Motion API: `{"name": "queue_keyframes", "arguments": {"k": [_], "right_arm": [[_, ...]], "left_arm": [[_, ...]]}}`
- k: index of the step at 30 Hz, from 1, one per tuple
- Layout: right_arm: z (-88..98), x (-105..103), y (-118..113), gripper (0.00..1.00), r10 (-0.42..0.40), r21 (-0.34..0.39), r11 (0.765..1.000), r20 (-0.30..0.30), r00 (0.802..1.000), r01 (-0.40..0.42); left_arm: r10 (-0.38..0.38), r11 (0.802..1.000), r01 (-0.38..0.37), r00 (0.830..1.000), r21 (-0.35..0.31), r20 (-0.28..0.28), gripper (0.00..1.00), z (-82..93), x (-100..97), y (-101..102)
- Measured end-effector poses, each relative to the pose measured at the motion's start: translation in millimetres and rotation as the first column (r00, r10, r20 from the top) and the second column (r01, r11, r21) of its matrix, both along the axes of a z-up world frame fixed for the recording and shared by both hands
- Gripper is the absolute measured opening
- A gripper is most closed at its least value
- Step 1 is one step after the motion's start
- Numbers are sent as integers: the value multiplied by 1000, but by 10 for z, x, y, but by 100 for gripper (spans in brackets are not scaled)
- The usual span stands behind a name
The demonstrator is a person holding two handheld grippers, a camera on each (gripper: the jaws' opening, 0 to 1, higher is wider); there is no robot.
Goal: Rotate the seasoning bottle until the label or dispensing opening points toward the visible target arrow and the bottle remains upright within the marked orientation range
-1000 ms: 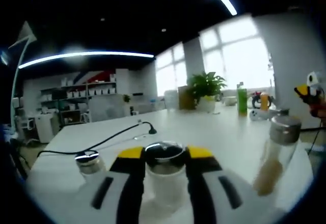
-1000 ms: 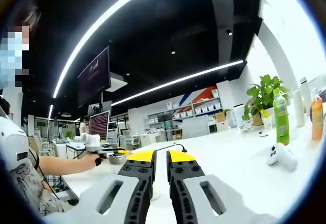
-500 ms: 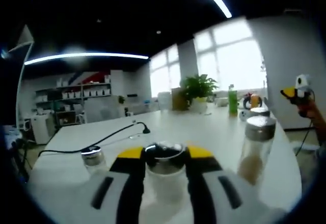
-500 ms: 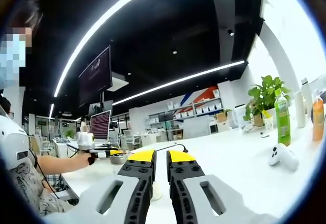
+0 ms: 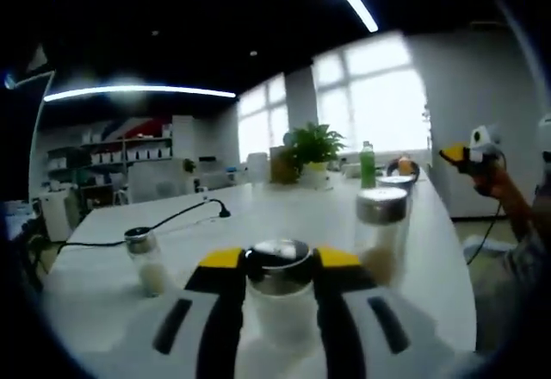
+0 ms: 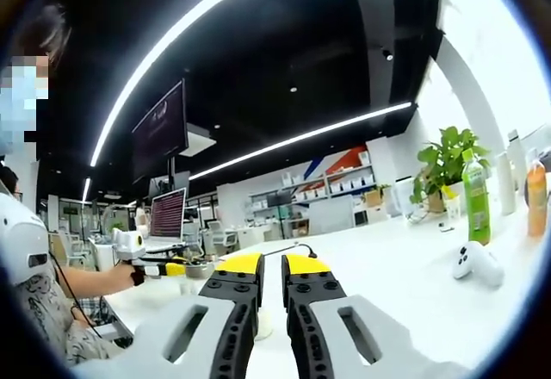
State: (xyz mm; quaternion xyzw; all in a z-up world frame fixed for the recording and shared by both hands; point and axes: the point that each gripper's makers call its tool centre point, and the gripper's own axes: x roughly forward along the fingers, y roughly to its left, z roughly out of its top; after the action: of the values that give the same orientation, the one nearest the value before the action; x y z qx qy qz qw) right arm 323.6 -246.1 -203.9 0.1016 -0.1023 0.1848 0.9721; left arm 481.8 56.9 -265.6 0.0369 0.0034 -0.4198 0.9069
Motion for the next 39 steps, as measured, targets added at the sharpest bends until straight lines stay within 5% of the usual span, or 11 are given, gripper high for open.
{"name": "queue_keyframes", "arguments": {"k": [7,35,39], "right_arm": [[8,6,25,6,2,-6,1000,2,1000,-2],[20,-17,9,6,-4,-10,1000,7,1000,4],[52,-32,-4,6,-6,-4,1000,18,1000,6]], "left_arm": [[5,1000,-5,999,-17,-37,31,-89,-77,43],[-49,997,48,999,-55,-13,32,-122,-497,-176],[-45,999,46,999,-18,25,32,-117,-548,-212]]}}
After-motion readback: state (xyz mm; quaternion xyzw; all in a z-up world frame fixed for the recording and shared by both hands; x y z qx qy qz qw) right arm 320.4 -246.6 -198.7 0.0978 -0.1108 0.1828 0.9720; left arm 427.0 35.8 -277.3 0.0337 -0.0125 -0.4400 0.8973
